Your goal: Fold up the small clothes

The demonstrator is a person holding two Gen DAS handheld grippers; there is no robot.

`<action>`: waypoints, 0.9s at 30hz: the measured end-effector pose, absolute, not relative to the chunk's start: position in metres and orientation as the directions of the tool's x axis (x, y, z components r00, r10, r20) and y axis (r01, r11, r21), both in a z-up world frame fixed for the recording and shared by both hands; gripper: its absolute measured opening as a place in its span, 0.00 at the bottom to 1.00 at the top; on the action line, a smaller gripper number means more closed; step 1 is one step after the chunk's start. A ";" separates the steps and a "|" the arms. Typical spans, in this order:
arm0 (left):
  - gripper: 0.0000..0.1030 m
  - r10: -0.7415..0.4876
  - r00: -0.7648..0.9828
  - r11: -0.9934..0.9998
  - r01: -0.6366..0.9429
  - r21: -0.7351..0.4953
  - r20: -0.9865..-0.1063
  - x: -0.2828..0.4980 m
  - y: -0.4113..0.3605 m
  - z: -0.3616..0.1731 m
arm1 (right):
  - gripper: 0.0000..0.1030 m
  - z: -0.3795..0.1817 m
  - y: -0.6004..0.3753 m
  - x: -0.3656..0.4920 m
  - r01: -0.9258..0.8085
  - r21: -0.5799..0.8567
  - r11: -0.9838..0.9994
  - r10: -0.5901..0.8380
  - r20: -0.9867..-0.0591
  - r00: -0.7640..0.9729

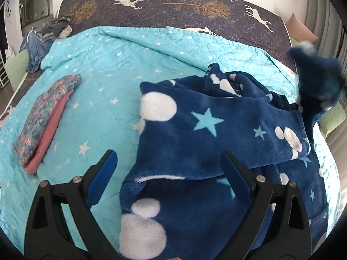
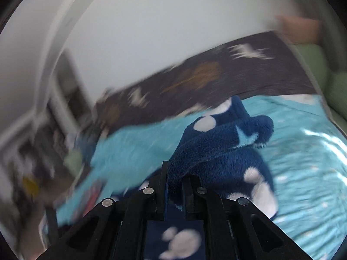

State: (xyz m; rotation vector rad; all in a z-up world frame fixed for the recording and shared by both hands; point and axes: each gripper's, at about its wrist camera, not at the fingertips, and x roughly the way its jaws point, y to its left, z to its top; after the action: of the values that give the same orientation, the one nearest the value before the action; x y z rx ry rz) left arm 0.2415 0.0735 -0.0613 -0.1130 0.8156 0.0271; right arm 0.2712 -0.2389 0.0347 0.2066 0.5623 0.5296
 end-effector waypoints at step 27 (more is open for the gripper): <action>0.10 -0.315 0.650 0.942 0.124 -0.313 -0.691 0.291 0.036 -0.006 | 0.61 -0.090 -0.301 0.250 -0.004 -0.028 1.000 -0.019 -0.795 0.607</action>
State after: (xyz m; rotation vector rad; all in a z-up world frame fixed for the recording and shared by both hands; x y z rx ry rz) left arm 0.2910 0.0358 -0.0060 -0.2476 0.8280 -0.2520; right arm 0.2502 -0.3008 -0.0903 -0.0278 0.9189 -0.0086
